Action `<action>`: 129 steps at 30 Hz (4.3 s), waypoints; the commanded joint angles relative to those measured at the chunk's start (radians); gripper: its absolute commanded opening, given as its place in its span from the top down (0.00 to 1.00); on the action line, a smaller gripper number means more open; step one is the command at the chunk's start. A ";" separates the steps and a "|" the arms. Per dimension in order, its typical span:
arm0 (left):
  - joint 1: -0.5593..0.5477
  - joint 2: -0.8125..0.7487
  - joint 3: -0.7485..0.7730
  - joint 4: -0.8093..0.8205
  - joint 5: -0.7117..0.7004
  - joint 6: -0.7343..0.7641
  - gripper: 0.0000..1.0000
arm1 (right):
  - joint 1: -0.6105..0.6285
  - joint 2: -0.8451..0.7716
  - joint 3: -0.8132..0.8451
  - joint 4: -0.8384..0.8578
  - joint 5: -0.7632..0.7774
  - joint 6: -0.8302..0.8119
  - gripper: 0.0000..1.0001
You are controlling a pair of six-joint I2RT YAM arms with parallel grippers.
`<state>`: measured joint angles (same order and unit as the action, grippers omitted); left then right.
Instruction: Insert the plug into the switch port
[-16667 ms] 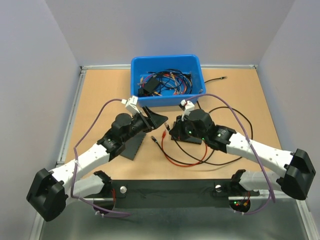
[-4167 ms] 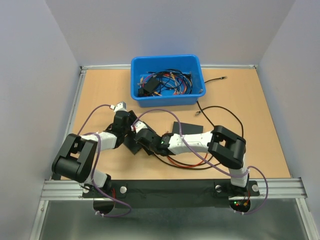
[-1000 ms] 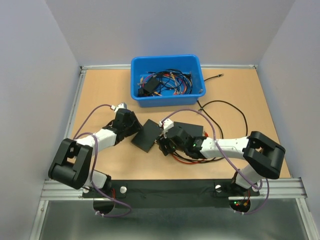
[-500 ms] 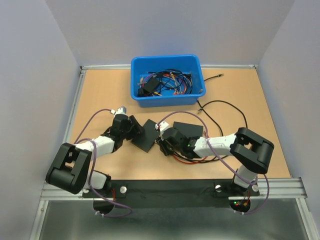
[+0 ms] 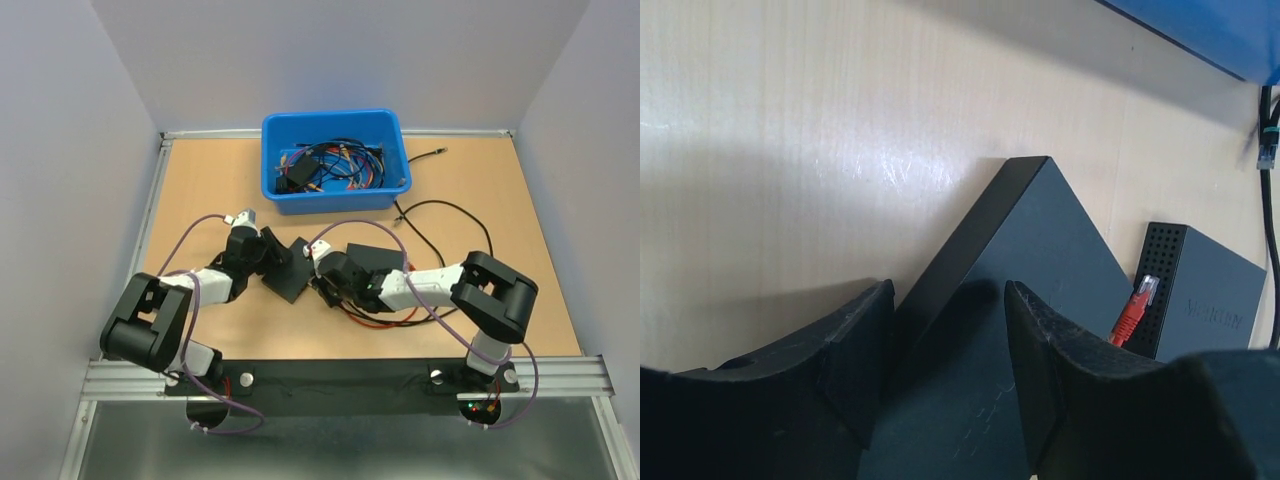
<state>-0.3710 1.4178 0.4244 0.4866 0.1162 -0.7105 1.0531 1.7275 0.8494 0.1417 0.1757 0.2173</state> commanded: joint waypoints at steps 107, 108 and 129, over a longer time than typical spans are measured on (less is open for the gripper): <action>-0.046 -0.279 0.168 -0.551 -0.283 0.017 0.22 | -0.001 0.328 0.588 -0.019 0.016 -0.104 1.00; -0.036 -0.286 0.169 -0.560 -0.292 0.022 0.21 | 0.001 0.333 0.599 -0.019 0.010 -0.104 1.00; 0.047 -0.183 0.070 -0.513 -0.251 0.028 0.21 | 0.001 0.323 0.585 -0.016 0.031 -0.164 1.00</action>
<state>-0.3111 1.1938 0.5117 -0.0338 -0.2687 -0.6460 1.0546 2.0880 1.4101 -0.0952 0.1864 0.0410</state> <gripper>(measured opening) 0.790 0.051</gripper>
